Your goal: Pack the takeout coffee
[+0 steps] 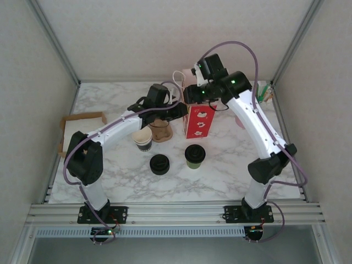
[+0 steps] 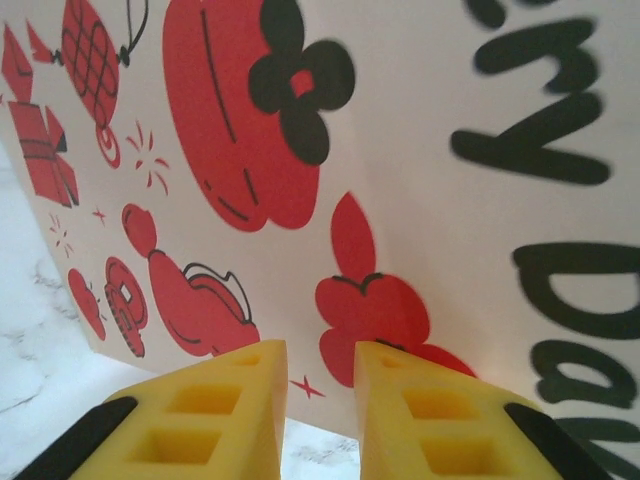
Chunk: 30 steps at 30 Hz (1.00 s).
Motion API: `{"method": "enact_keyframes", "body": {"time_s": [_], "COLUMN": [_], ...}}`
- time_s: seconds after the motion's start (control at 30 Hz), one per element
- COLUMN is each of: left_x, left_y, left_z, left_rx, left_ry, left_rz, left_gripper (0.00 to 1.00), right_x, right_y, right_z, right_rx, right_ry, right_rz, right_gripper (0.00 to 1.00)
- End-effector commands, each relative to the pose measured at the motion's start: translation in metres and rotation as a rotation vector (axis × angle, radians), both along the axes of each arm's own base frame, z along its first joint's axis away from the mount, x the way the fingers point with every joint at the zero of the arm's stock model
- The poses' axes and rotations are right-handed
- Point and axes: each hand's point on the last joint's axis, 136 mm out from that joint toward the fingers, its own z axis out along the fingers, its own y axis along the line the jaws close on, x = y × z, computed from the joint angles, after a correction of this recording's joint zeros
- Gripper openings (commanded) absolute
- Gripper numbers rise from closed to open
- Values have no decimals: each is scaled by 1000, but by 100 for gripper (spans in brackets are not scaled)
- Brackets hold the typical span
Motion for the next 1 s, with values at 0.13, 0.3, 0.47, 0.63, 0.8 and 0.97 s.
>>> {"method": "enact_keyframes", "body": {"time_s": [0.13, 0.3, 0.47, 0.63, 0.8, 0.97], "left_x": [-8, -14, -23, -36, -45, -55], "left_y": [17, 38, 57, 74, 86, 96], "left_z": [7, 7, 18, 26, 37, 49], "left_rx": [-28, -17, -15, -27, -40, -80], "left_ry": [-21, -24, -52, -76, -108, -160], "left_rz": [31, 52, 84, 118, 150, 184], "left_gripper": [27, 27, 27, 27, 27, 27], "right_x": [14, 10, 12, 9, 3, 1], "right_y": [-1, 8, 11, 10, 5, -6], "right_z": [-20, -31, -40, -48, -58, -59], "right_rx": [-144, -154, -189, -257, -321, -406], "right_ry": [26, 47, 66, 83, 115, 123], "right_rz": [14, 42, 36, 34, 34, 27], "right_gripper": [38, 36, 25, 15, 13, 0]}}
